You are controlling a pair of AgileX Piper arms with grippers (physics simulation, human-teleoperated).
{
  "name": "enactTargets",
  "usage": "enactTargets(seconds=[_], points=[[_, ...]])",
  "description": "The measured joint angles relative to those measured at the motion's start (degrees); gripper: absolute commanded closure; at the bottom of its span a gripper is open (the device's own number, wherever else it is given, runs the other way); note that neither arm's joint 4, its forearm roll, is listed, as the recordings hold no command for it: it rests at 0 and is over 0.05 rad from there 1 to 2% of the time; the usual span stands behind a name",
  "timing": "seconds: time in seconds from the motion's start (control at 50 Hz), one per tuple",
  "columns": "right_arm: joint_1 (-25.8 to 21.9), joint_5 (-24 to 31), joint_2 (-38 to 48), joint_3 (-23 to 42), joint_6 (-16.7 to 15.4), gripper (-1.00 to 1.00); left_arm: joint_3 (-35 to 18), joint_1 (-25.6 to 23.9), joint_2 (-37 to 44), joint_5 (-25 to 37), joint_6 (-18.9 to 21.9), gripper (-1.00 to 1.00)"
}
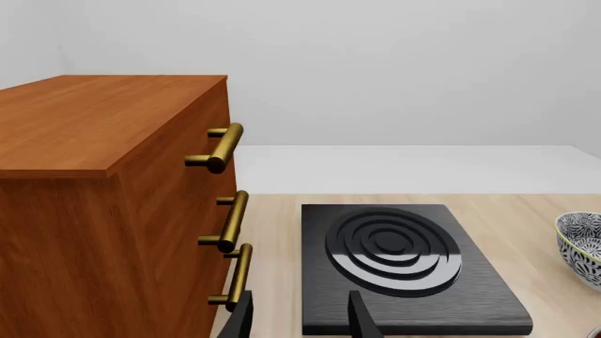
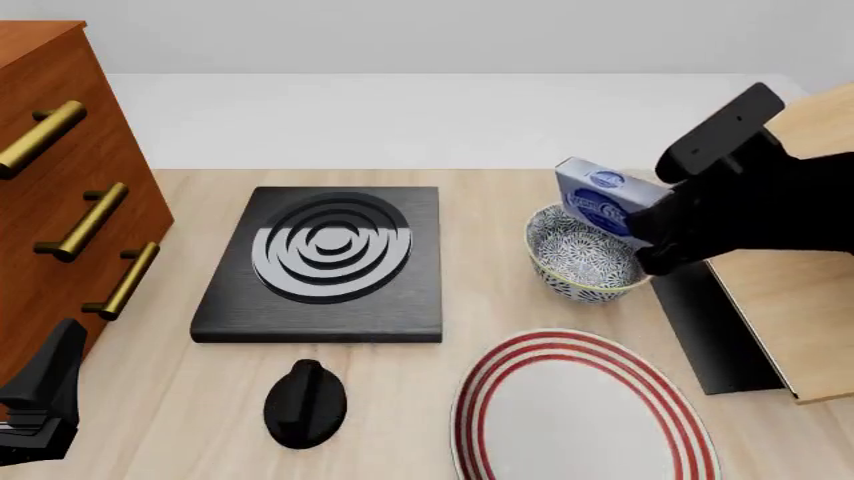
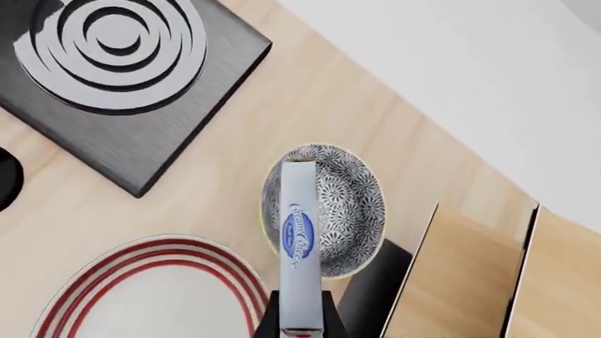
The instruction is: Pick up the cream cheese and put it in the bowl.
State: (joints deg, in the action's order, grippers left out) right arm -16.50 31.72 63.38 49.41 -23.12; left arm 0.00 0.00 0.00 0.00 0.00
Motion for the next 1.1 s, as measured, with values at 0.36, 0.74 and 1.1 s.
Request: enactTargets(seconds=[0.36, 0.74, 1.1], points=[[4.5, -5.3, 6.6, -2.2, -1.4, 1.0, 0.0, 0.0, 0.0, 0.0, 0.0, -1.0], [6.2, -10.2, 11.4, -3.9, -1.2, 1.0, 0.0, 0.0, 0.0, 0.0, 0.0, -1.0], [6.2, -13.7, 15.4, -4.7, -0.4, 1.0, 0.0, 0.0, 0.0, 0.0, 0.0, -1.0]])
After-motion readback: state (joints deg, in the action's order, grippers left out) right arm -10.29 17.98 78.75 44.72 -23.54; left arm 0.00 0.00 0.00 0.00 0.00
